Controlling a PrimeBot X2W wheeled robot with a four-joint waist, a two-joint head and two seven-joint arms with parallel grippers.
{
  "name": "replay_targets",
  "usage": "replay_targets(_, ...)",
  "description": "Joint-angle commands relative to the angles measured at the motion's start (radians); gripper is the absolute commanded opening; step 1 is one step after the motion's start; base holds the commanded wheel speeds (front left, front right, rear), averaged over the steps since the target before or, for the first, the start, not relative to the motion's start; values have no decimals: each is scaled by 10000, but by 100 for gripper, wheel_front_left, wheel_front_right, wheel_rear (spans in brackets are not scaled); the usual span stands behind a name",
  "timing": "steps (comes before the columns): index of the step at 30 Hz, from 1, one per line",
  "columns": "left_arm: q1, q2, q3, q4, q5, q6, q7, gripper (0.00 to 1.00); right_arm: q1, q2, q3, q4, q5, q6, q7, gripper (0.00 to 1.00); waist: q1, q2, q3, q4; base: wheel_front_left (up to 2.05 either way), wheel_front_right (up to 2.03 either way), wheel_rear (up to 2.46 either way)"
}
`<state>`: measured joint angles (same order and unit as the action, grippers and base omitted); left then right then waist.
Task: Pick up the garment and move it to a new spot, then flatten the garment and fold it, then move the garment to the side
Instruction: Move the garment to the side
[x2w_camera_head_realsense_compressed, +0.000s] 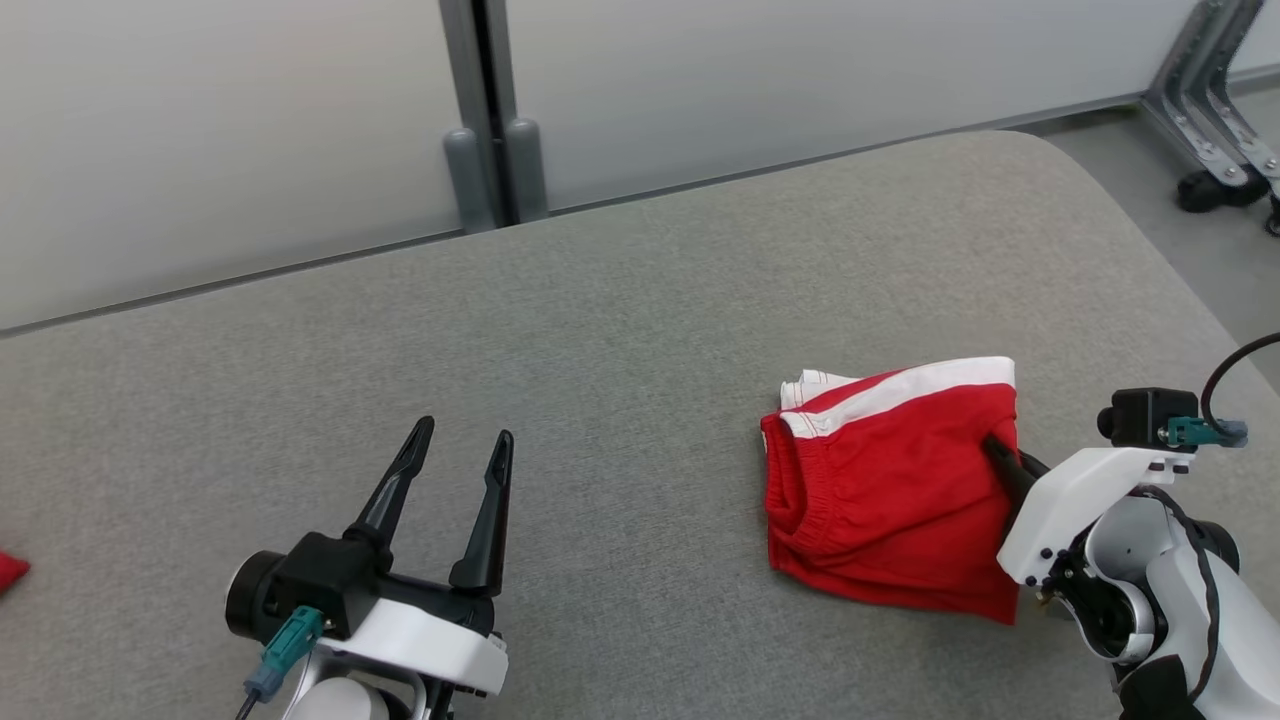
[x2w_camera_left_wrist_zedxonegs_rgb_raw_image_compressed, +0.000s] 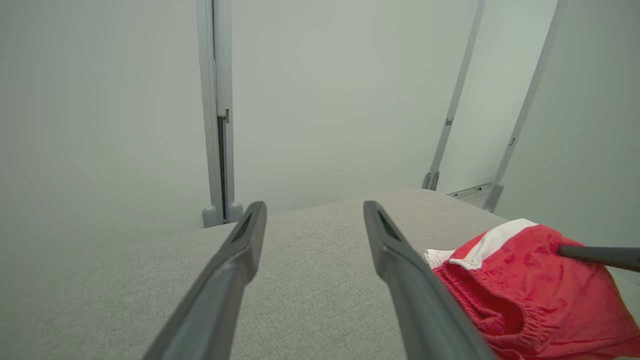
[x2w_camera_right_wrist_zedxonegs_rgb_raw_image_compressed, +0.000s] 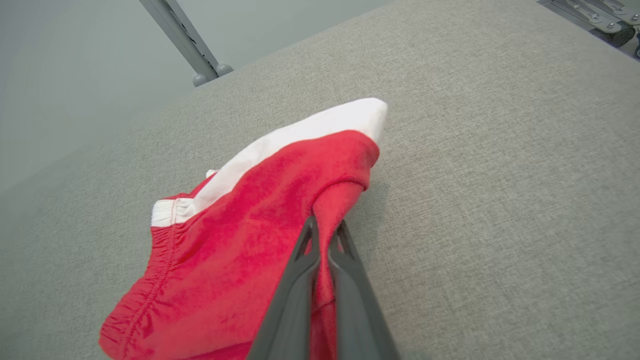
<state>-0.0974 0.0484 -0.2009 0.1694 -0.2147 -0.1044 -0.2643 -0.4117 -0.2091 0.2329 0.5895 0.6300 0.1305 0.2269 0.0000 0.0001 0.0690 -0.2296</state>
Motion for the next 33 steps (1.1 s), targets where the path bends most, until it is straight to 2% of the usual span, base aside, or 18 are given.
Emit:
replay_targets(1,-204,41,-14,33,38,-28,2,100,-114,-81,21,-83,71,4,-106,0,0,-1,255,-460,0,0,0)
replay_targets(7,-512,41,-140,145,117,-85,2,100,-412,-274,265,-208,191,6,-280,0,0,-1,562,-837,0,0,0)
replay_targets(14,-887,152,-244,14,241,-157,2,100,-1122,-779,540,-191,302,4,-957,0,0,-1,1199,-795,0,0,0)
replay_targets(23,-1606,534,-524,12,506,-174,122,100,-3023,-2619,1807,140,409,4,-1419,0,0,-1,2558,-342,0,0,0)
replay_targets(24,-1606,534,-524,12,506,-174,122,100,-3023,-2619,1807,140,409,4,-1419,0,0,-1,2558,-342,0,0,0)
replay_targets(26,-1822,586,-620,-42,541,-179,165,100,-3579,-3230,2235,560,456,3,-1429,0,0,-1,2926,-167,0,0,0)
replay_targets(33,-2091,634,-793,-69,559,-180,217,100,-4687,-4177,2975,1897,272,3,-1661,0,0,-1,3366,95,0,0,0)
